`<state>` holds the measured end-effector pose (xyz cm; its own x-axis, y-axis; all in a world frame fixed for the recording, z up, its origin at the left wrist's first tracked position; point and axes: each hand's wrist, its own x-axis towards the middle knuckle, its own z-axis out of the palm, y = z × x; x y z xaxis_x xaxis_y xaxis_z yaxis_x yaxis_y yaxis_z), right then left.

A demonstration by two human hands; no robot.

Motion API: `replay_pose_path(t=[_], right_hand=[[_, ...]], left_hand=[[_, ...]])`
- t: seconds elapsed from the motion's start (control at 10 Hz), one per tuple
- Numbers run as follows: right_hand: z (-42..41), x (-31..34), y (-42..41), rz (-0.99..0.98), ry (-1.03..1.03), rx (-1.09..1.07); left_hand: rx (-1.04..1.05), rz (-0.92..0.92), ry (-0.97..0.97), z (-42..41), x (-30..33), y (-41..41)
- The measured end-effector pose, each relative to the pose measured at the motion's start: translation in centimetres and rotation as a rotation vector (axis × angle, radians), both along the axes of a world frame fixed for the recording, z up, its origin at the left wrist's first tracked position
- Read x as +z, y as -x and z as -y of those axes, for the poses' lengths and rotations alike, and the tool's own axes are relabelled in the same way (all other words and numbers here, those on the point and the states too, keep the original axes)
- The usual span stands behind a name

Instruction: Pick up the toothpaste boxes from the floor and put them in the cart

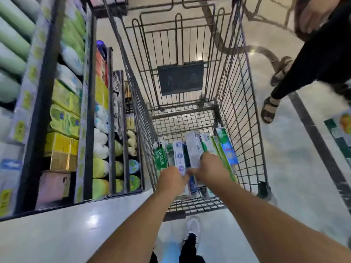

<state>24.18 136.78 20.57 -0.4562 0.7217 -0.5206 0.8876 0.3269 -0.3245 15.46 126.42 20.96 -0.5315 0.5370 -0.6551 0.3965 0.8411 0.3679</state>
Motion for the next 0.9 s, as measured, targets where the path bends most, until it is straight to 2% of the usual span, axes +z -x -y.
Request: replay_pose_path(t=[0.2,0.3,0.6,0.9], right_hand=[[1.3,0.1,0.1,0.104,0.088,0.137],[1.6,0.5,-0.2,0.105,0.110,0.113],[1.7,3.3,-2.1,0.059,-0.030,0.174],[3.5,8.5,-1.5,0.029,-0.126,0.297]], left_hand=[[-0.048,0.164,-0.034,0.9,0.4,0.6],[-0.082,0.207,-0.021,1.2,0.7,0.7],[-0.167,0.112,0.069,2.3,3.3,1.6],[-0.078,0.100,-0.076,8.9,10.9,2.7]])
